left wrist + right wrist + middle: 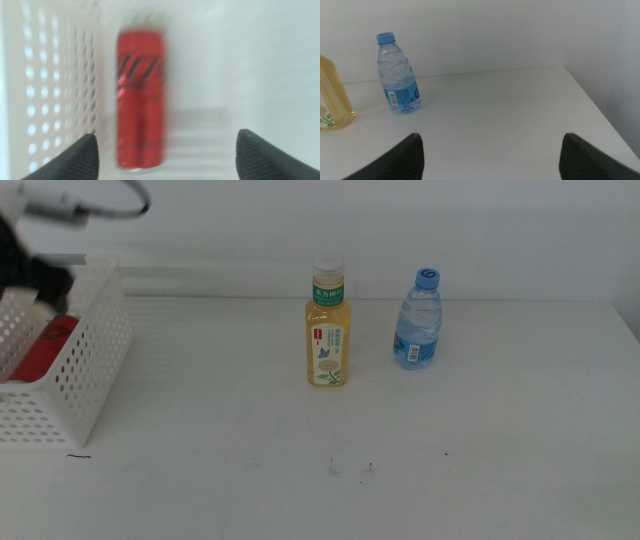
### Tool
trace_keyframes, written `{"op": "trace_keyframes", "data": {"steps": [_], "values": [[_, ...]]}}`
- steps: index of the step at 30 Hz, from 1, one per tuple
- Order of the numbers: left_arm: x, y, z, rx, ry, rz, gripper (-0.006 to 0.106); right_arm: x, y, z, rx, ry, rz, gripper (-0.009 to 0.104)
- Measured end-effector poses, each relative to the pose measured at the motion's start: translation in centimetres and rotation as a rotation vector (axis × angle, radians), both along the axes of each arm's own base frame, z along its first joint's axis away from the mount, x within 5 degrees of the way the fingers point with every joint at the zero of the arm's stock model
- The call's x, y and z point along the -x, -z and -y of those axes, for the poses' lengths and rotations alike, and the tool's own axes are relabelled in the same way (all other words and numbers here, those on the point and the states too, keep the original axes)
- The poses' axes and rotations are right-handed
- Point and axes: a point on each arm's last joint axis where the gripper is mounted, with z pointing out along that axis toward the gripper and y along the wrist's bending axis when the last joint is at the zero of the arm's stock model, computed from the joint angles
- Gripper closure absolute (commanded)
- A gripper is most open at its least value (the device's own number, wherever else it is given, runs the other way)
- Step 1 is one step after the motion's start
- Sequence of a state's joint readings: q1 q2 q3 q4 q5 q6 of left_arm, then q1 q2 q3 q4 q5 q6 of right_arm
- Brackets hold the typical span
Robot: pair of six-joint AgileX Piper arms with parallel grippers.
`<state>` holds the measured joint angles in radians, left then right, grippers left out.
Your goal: Use arms to grab the bottles and put them into the dustbin to the left of the table.
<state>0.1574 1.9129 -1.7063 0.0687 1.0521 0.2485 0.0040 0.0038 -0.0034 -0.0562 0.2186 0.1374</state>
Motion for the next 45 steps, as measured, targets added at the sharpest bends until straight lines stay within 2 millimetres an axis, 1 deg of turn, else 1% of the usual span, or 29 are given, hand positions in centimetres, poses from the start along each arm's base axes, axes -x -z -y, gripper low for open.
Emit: {"op": "trace_keyframes", "data": {"steps": [3,5,6,8,10,12,14,17,21,24,27,33,45], "values": [[2.3,-3.9,4.4,-0.001,0.063,0.16,0.007,0.0,0.0,0.0,0.0,0.0,0.0,0.007],[4.4,-5.5,7.9,0.017,0.138,0.273,0.007,0.0,0.0,0.0,0.0,0.0,0.0,0.007],[5.4,-5.9,9.2,0.029,0.169,0.319,0.007,0.0,0.0,0.0,0.0,0.0,0.0,0.007],[8.1,-6.5,12.3,0.067,0.25,0.429,0.007,0.0,0.0,0.0,0.0,0.0,0.0,0.007],[10.8,-6.2,14.3,0.107,0.307,0.509,0.007,0.0,0.0,0.0,0.0,0.0,0.0,0.007],[13.6,-6.2,15.6,0.151,0.364,0.605,0.007,0.0,0.0,0.0,0.0,0.0,0.0,0.007],[16.0,-5.6,16.4,0.206,0.411,0.712,0.007,0.0,0.0,0.0,0.0,0.0,0.0,0.007],[19.1,-3.7,17.0,0.264,0.479,0.817,0.007,0.0,0.0,0.0,0.0,0.0,0.0,0.007],[22.3,0.0,17.2,0.334,0.543,0.914,0.007,0.0,0.0,0.0,0.0,0.0,0.0,0.007],[23.7,2.1,17.0,0.37,0.566,0.97,0.007,0.0,0.0,0.0,0.0,0.0,0.0,0.007],[24.3,3.2,16.8,0.391,0.571,1.015,0.007,0.0,0.0,0.0,0.0,0.0,0.0,0.007],[24.6,3.1,16.8,0.459,0.535,1.043,0.007,0.0,0.0,0.0,0.0,0.0,0.0,0.007],[24.7,3.1,17.0,0.47,0.562,1.044,0.007,0.0,0.0,0.0,0.0,0.0,0.0,0.007]]}}
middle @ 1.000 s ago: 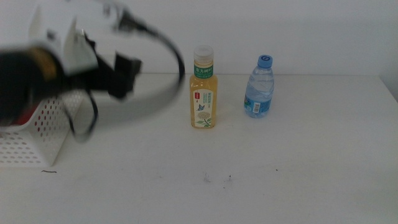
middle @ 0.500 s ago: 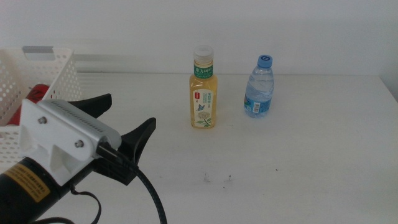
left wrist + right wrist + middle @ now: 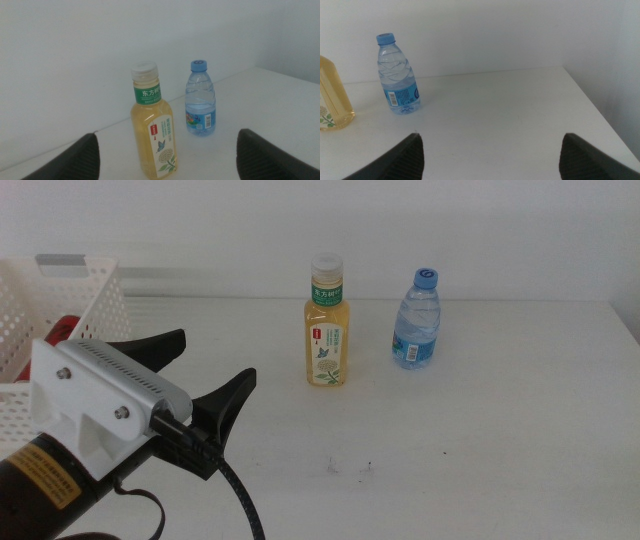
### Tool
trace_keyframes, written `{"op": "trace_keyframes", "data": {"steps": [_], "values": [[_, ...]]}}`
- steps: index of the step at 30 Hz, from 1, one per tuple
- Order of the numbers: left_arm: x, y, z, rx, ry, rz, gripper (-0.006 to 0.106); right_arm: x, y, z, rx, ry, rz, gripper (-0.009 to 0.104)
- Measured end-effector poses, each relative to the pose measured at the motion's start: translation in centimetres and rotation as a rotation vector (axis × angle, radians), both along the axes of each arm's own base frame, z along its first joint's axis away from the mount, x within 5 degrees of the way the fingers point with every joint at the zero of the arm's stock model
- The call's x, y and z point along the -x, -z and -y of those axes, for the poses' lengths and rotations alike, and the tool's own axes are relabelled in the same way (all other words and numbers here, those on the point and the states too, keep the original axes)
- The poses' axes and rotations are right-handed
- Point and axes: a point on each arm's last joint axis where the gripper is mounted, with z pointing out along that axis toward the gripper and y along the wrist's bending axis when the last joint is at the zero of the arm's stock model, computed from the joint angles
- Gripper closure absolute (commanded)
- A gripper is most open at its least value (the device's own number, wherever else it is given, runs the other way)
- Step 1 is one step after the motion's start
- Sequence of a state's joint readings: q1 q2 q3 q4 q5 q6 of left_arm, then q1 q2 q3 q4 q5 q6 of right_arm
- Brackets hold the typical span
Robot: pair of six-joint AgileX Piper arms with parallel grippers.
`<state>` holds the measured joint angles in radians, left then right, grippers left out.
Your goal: Use arms to grab the bottles and put them into the dustbin to the left of the table.
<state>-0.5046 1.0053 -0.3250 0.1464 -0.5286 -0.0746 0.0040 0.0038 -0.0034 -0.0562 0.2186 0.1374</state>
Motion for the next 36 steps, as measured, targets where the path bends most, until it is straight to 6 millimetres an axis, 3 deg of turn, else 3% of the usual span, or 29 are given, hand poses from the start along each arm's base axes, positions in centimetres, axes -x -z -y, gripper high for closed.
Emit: {"op": "trace_keyframes", "data": {"steps": [8,13,21,36], "values": [[0.0,0.2,0.2,0.007,0.018,-0.017,0.007,0.0,0.0,0.0,0.0,0.0,0.0,0.007],[-1.2,2.3,1.2,-0.018,0.048,-0.096,0.007,0.0,0.0,0.0,0.0,0.0,0.0,0.007],[-4.4,7.2,3.2,0.021,0.054,-0.195,0.007,0.0,0.0,0.0,0.0,0.0,0.0,0.007],[-13.2,9.8,8.5,0.067,0.001,-0.225,0.007,0.0,0.0,0.0,0.0,0.0,0.0,0.007]]}}
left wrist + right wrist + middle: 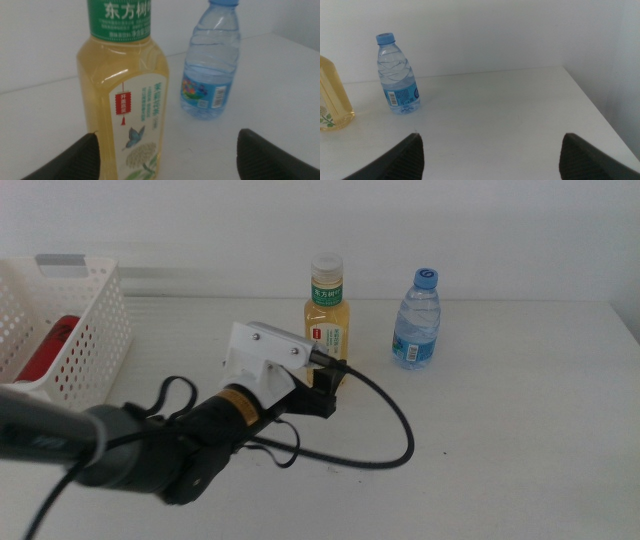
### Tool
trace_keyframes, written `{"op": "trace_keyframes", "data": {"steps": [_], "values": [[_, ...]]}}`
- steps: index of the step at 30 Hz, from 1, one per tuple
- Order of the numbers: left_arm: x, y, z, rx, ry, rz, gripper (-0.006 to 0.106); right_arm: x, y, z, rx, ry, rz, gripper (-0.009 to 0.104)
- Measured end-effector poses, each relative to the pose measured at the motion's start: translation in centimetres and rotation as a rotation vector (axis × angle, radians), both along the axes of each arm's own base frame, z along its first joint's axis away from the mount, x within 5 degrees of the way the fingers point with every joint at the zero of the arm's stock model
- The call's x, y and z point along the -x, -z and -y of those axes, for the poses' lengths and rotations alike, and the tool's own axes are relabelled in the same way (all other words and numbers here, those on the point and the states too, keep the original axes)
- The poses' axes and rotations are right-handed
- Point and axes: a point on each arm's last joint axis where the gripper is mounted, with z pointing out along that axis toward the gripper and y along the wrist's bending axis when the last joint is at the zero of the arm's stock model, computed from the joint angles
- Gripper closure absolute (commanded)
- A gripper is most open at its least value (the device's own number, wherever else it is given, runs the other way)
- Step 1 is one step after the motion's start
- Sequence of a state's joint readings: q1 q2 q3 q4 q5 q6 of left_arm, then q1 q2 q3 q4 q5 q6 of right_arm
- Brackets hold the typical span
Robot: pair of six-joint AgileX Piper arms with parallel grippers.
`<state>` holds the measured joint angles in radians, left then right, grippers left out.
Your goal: Use arms to grab the bottles and put them into the dustbin to the left of the table.
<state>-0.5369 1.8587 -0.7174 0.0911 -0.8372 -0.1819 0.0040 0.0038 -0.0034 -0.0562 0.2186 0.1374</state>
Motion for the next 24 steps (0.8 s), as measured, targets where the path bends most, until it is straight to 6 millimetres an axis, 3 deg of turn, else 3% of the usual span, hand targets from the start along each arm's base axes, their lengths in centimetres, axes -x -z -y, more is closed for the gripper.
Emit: {"op": "trace_keyframes", "data": {"steps": [8,14,24], "values": [[-3.3,2.2,1.8,-0.005,-0.02,-0.025,0.007,0.0,0.0,0.0,0.0,0.0,0.0,0.007],[-4.6,3.6,2.3,-0.002,-0.053,-0.053,0.007,0.0,0.0,0.0,0.0,0.0,0.0,0.007],[-5.8,3.6,2.6,-0.01,-0.084,-0.031,0.007,0.0,0.0,0.0,0.0,0.0,0.0,0.007]]}}
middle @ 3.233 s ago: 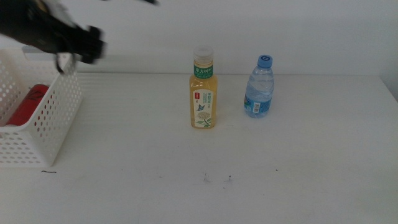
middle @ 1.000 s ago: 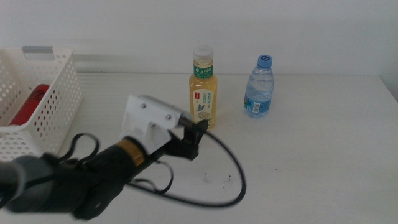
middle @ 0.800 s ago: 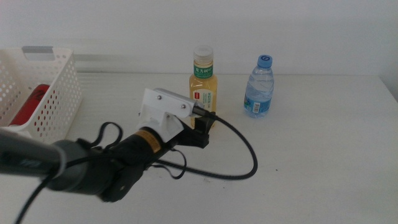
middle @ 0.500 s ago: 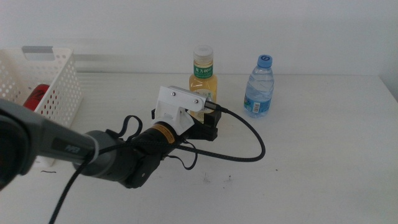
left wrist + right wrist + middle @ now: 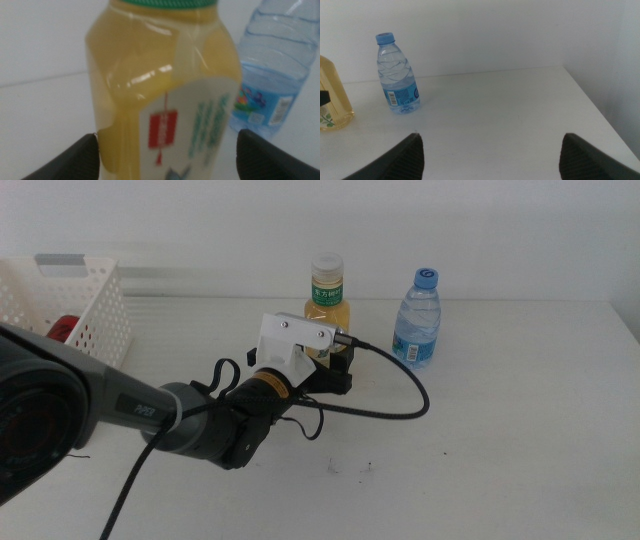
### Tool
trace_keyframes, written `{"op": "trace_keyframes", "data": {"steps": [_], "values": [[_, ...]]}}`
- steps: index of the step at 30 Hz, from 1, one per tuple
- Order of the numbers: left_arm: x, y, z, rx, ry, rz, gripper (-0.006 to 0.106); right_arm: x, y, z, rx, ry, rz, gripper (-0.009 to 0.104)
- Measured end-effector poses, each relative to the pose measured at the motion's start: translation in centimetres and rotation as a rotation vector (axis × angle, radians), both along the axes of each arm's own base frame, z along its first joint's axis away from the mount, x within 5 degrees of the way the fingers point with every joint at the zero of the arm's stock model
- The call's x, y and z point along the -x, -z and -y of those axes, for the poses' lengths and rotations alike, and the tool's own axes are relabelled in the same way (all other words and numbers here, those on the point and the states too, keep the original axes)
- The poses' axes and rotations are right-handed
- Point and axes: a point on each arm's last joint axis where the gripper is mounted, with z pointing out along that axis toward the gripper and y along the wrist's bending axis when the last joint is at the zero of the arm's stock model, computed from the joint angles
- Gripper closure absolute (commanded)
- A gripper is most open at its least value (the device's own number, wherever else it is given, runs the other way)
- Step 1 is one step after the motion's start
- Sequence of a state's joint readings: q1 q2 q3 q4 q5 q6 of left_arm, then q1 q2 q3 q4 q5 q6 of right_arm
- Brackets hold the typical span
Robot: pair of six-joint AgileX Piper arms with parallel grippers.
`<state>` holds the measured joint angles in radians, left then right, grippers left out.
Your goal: Use arms to grab the bottles and put them into the dustbin to the left of the table.
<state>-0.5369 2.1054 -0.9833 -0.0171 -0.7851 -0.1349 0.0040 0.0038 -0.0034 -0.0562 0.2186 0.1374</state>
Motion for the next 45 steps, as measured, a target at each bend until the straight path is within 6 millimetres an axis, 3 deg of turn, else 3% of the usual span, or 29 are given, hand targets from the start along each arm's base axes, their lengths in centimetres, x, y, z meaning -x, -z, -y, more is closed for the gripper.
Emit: {"op": "trace_keyframes", "data": {"steps": [21,25,31,33,37,45], "values": [[-5.5,2.9,1.2,-0.018,-0.037,0.05,0.01,0.0,0.0,0.0,0.0,0.0,0.0,0.007],[-5.6,3.0,1.0,-0.044,-0.044,0.076,0.026,0.0,0.0,0.0,0.0,0.0,0.0,0.007],[-5.2,2.3,0.9,-0.061,-0.037,0.077,0.071,0.0,0.0,0.0,0.0,0.0,0.0,0.007],[-4.2,1.5,0.3,-0.076,-0.037,0.044,0.08,0.0,0.0,0.0,0.0,0.0,0.0,0.007],[-1.6,-1.8,-1.3,-0.109,-0.037,-0.03,0.088,0.0,0.0,0.0,0.0,0.0,0.0,0.007],[2.4,-12.5,-6.2,-0.226,-0.044,-0.147,0.091,0.0,0.0,0.0,0.0,0.0,0.0,0.007]]}}
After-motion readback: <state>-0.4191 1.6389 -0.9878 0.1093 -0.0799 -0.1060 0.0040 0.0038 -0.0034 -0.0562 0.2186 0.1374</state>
